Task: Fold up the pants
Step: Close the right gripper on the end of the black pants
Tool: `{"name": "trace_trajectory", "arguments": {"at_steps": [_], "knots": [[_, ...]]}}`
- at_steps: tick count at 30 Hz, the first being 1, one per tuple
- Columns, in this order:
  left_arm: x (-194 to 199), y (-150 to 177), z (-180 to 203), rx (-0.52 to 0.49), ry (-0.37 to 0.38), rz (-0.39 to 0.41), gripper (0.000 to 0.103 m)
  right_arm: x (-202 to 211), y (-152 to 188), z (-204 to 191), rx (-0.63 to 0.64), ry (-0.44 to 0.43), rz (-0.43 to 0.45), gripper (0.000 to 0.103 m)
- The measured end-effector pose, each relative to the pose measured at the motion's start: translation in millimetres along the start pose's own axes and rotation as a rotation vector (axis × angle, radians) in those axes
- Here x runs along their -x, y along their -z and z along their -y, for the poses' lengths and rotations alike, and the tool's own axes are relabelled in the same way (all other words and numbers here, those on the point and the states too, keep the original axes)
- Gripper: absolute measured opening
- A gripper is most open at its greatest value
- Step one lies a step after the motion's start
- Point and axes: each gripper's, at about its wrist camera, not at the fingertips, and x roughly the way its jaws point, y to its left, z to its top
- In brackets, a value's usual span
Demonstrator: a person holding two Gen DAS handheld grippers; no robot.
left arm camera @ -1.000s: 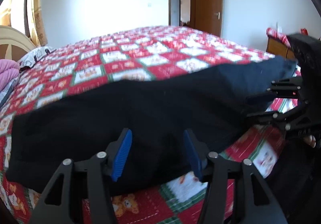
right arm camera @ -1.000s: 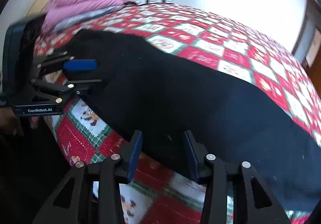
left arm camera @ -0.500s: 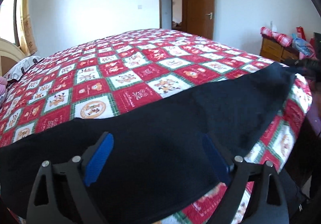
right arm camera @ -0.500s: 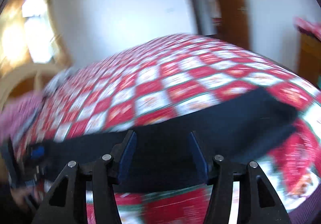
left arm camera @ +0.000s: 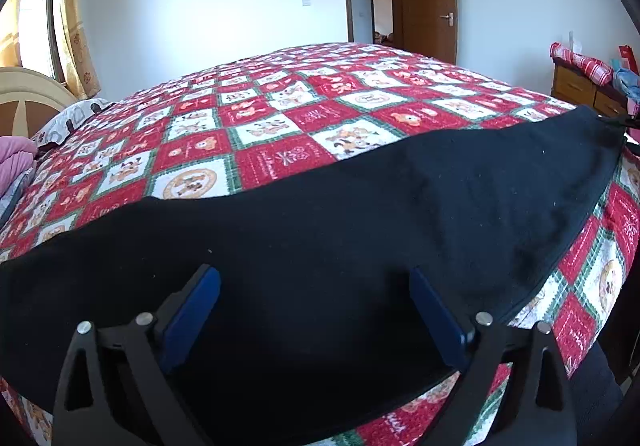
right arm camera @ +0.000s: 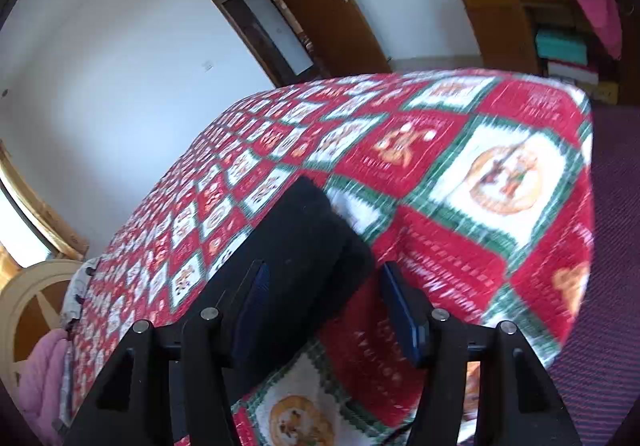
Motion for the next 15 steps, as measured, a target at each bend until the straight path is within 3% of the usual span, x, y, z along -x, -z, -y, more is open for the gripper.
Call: {"name": "trace_trajectory", "arguments": {"at_steps": [4, 15], "knots": [[-1, -1, 2, 0.007, 0.003, -0.018, 0.099, -6, 5, -9, 0.061, -0.023, 0.008, 0.059], [-3, -9, 9, -0.006, 0.011, -0.047, 0.099, -10, -2, 6, -0.009, -0.085, 0.020, 0.057]]}}
